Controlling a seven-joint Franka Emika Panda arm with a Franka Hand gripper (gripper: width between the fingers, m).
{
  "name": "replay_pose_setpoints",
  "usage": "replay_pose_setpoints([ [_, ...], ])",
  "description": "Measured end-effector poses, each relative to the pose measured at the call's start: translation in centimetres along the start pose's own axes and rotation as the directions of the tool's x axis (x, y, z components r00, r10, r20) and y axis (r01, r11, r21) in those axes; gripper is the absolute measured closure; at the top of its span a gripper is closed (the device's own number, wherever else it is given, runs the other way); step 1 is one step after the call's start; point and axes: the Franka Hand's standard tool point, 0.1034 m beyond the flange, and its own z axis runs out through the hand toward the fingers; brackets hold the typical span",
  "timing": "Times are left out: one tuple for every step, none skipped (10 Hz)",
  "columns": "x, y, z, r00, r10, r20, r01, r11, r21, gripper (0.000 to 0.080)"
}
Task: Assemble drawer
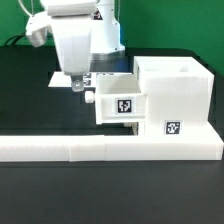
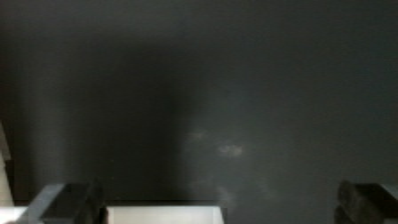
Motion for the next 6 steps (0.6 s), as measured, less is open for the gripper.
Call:
replay_pose_setpoints([
  [0.0, -0.2, 0.5, 0.998, 0.011, -0.057, -0.011, 1.000, -0.002, 0.0150],
  [-0.1, -0.3, 1.0, 0.996, 0.004, -0.091, -0.004, 1.000, 0.001, 0.0150],
  [-0.2, -0.3, 1.4, 0.994, -0.003, -0.110, 0.004, 1.000, 0.007, 0.0150],
  [-0.4, -0.4, 1.8, 0.988, -0.010, -0.153, 0.013, 1.000, 0.021, 0.0150],
  [-0.3, -0.2, 2.0, 0.988, -0.007, -0.155, 0.011, 1.000, 0.025, 0.0150],
  [-0.1, -0.2, 2.1, 0.987, -0.010, -0.158, 0.015, 0.999, 0.032, 0.0150],
])
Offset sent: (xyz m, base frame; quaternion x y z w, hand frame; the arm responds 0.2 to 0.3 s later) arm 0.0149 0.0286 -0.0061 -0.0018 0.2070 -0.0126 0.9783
